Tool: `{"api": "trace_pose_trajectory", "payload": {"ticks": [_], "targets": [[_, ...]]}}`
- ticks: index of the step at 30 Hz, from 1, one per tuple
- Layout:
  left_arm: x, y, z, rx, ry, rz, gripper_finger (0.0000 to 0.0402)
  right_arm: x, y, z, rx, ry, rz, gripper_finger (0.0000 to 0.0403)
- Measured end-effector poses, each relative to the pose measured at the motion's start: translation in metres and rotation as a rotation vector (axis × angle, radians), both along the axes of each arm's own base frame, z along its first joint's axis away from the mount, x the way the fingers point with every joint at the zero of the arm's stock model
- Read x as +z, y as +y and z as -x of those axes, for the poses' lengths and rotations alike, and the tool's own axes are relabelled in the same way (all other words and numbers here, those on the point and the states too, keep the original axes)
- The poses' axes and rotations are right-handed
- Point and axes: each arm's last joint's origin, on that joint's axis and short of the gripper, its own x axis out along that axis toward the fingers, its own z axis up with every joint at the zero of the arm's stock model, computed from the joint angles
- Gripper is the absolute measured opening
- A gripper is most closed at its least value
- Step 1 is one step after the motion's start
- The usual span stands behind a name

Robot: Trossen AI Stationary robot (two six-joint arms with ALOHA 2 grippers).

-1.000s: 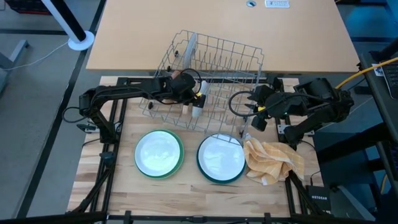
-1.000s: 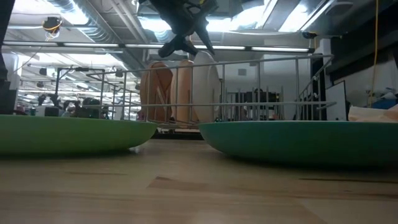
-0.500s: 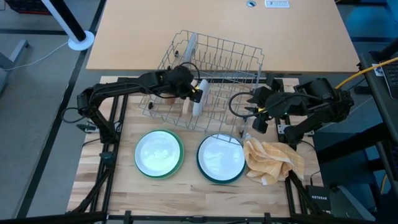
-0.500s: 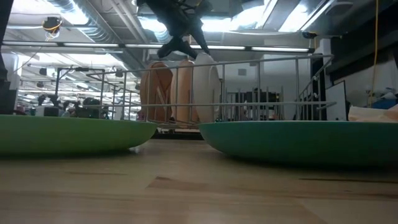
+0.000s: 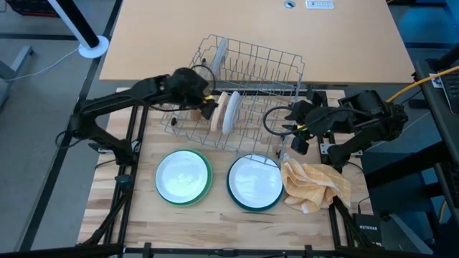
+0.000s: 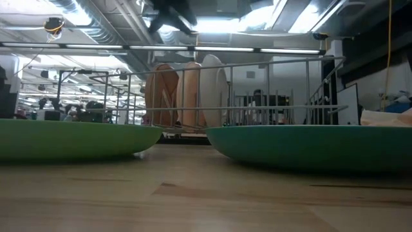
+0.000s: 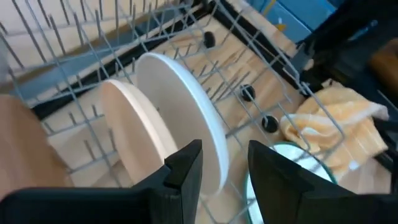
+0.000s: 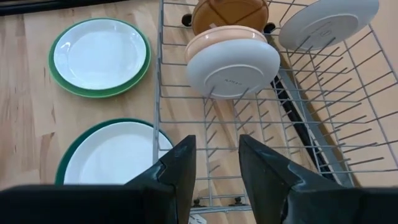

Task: Sort dishes
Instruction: Put the left white plate in the dish rack

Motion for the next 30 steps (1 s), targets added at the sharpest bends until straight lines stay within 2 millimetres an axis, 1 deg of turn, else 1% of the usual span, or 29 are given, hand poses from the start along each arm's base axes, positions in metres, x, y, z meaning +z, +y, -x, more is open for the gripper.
{"api": "trace_pose_trajectory", "payload": {"ticks": [3, 5, 7, 11, 15, 17, 20, 24, 27, 30], "targets": [[0.012, -0.014, 0.019, -0.076, 0.017, -0.041, 0.0120, -0.002, 0.002, -0.005, -0.006, 0.003, -0.012, 0.0127], [0.017, -0.024, 0.033, -0.119, 0.057, -0.053, 0.0120, -0.004, 0.003, -0.009, -0.006, 0.009, -0.012, 0.0127], [0.019, -0.033, 0.046, -0.160, 0.105, -0.055, 0.0121, -0.005, 0.005, -0.017, -0.021, -0.014, -0.021, 0.0127], [0.016, -0.050, 0.068, -0.207, 0.238, -0.007, 0.0121, -0.009, 0.011, -0.044, -0.028, -0.071, -0.004, 0.0127], [0.007, -0.062, 0.081, -0.212, 0.388, 0.074, 0.0121, -0.021, 0.015, -0.077, 0.016, -0.057, 0.137, 0.0127], [0.004, -0.067, 0.084, -0.202, 0.445, 0.112, 0.0120, -0.029, 0.013, -0.095, 0.038, -0.036, 0.189, 0.0127], [0.000, -0.074, 0.086, -0.224, 0.505, 0.126, 0.0120, -0.044, 0.006, -0.122, 0.045, -0.002, 0.237, 0.0127], [-0.002, -0.084, 0.084, -0.263, 0.513, 0.106, 0.0120, -0.063, -0.005, -0.152, 0.075, 0.025, 0.215, 0.0127], [-0.010, -0.092, 0.082, -0.257, 0.532, 0.106, 0.0120, -0.077, -0.009, -0.169, 0.153, 0.055, 0.173, 0.0127], [-0.022, -0.102, 0.080, -0.254, 0.563, 0.098, 0.0120, -0.090, -0.009, -0.182, 0.246, 0.097, 0.168, 0.0127]]}}
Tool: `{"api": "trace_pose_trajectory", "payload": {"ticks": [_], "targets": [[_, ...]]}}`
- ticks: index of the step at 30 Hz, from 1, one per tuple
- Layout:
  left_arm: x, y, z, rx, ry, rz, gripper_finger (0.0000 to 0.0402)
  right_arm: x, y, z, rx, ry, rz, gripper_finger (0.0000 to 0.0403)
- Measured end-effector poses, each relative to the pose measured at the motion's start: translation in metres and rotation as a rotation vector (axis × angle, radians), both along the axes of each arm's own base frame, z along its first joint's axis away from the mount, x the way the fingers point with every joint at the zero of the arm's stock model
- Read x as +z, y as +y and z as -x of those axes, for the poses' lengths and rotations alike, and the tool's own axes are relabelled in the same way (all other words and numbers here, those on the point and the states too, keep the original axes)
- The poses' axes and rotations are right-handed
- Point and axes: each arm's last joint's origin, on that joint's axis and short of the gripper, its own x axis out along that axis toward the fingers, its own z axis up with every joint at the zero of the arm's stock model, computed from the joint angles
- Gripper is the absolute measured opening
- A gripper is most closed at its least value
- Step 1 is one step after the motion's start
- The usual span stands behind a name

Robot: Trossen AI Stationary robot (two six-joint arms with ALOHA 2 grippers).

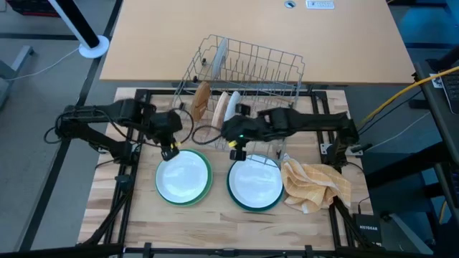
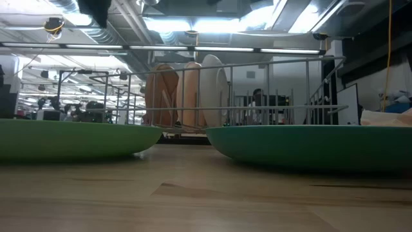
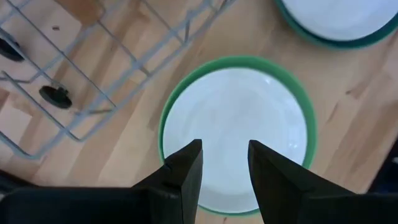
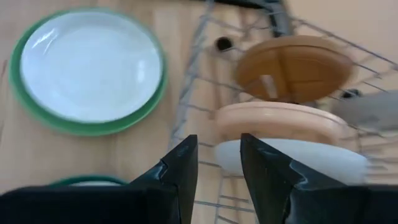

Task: Sort dishes
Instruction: Put the left white plate in the dish rack

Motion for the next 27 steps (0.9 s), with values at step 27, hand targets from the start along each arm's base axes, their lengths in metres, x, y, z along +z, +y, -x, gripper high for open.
{"api": "trace_pose_trajectory", "payload": {"ticks": [27], "targets": [[-0.148, -0.084, -0.065, 0.357, -0.219, 0.235, 0.0120, 0.057, -0.062, 0.047, 0.092, 0.198, 0.348, 0.0127]]}}
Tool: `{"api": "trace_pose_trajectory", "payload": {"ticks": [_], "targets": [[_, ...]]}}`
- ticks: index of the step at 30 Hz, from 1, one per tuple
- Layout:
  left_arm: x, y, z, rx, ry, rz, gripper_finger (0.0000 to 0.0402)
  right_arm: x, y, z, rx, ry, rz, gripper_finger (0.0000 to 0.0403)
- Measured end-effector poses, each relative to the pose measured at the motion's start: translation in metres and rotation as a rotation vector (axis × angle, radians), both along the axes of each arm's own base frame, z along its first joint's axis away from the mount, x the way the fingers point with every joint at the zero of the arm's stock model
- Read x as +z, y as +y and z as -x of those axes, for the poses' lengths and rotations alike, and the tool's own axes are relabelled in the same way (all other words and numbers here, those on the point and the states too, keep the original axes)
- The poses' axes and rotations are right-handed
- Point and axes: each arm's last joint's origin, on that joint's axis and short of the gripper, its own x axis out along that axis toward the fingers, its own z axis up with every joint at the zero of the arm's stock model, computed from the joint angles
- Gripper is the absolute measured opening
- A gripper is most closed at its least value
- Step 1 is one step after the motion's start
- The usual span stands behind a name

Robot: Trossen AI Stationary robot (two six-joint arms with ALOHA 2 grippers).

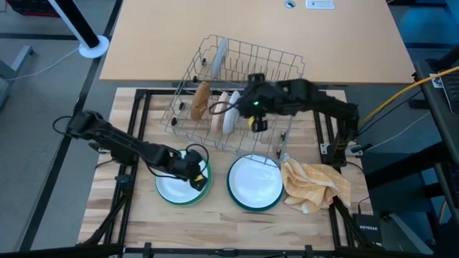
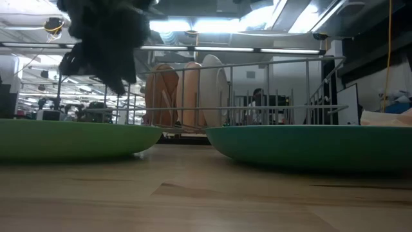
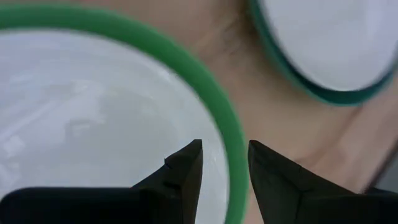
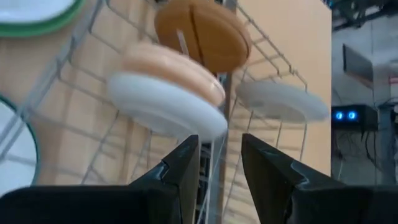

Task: Sort dishes
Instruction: Put the left white plate in the dish rack

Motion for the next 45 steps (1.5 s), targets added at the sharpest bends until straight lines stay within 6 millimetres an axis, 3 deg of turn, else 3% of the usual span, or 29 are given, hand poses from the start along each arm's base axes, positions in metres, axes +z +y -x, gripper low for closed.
{"api": "trace_pose_trajectory", "payload": {"ticks": [4, 11, 21, 28, 32, 40, 45], "targets": [[-0.016, -0.004, -0.012, 0.049, 0.003, 0.030, 0.0120, 0.008, -0.007, 0.024, -0.044, 0.033, -0.044, 0.0127], [-0.027, -0.010, -0.025, 0.063, -0.035, 0.056, 0.0112, 0.017, -0.008, 0.047, -0.085, 0.019, -0.138, 0.0127], [-0.029, -0.009, -0.022, 0.071, -0.006, 0.049, 0.0044, 0.031, 0.001, 0.066, -0.012, -0.054, -0.274, 0.0127], [-0.029, -0.009, -0.023, 0.077, -0.009, 0.058, 0.0029, 0.030, 0.003, 0.065, 0.013, -0.064, -0.372, 0.0127], [-0.030, -0.009, -0.021, 0.048, 0.007, 0.035, 0.0047, 0.030, 0.004, 0.065, 0.005, -0.070, -0.396, 0.0127], [-0.033, -0.008, -0.016, 0.032, 0.067, 0.019, 0.0141, 0.030, 0.004, 0.065, -0.018, -0.079, -0.413, 0.0127], [-0.031, -0.009, -0.019, 0.011, 0.042, 0.038, 0.0176, 0.030, 0.004, 0.065, -0.018, -0.079, -0.414, 0.0127]]}}
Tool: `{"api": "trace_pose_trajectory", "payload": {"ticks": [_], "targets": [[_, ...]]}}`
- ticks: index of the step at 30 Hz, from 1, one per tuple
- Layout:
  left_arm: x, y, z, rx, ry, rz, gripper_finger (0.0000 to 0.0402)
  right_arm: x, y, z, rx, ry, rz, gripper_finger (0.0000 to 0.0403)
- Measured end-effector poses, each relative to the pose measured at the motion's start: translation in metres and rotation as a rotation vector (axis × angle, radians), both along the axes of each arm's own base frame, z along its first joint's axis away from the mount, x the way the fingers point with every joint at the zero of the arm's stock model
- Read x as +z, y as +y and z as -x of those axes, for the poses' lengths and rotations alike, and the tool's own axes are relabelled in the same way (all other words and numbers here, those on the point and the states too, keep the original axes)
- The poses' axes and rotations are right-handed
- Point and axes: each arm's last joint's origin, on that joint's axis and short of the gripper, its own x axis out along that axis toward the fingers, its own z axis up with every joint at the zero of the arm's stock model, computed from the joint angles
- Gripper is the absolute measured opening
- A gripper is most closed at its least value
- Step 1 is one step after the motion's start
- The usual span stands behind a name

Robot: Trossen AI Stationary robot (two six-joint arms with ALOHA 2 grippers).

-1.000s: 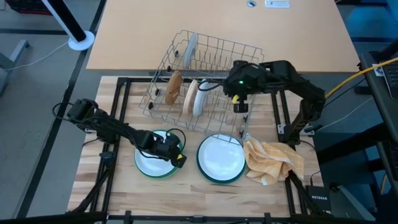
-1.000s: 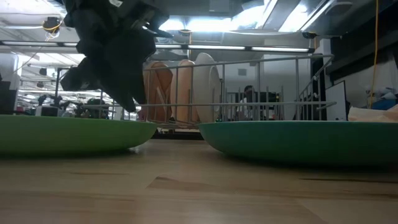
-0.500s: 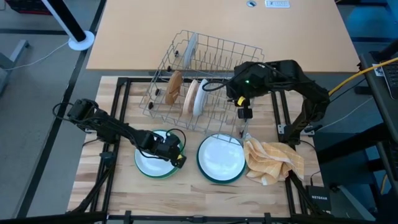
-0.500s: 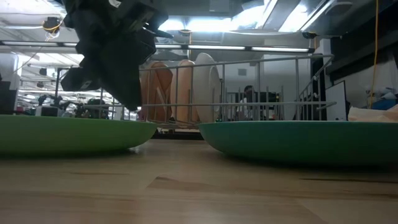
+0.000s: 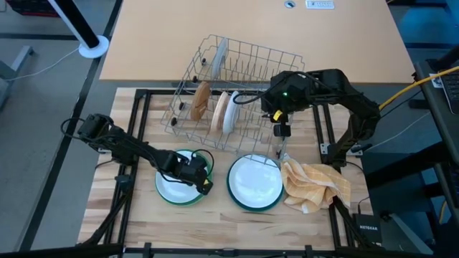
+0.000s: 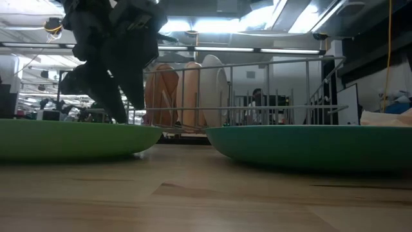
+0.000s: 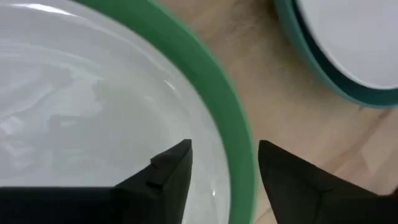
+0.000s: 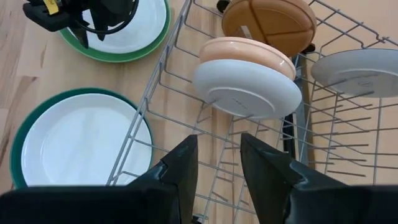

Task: Sort dishes
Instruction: Put the left white plate in the dish rack

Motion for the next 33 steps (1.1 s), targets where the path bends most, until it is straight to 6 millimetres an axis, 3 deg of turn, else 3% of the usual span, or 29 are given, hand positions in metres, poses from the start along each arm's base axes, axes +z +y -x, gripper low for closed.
{"api": "trace_pose_trajectory", "payload": {"ticks": [16, 28, 33], "targets": [[-0.028, -0.005, -0.003, 0.052, 0.138, 0.087, 0.0182, 0.000, 0.000, -0.001, 0.000, -0.005, 0.000, 0.0127], [-0.027, -0.002, 0.013, 0.132, 0.308, 0.127, 0.0182, 0.000, 0.000, -0.001, 0.000, -0.008, 0.001, 0.0127], [-0.020, 0.003, 0.027, 0.150, 0.391, 0.089, 0.0162, 0.000, 0.000, -0.001, 0.000, -0.008, 0.001, 0.0127]]}}
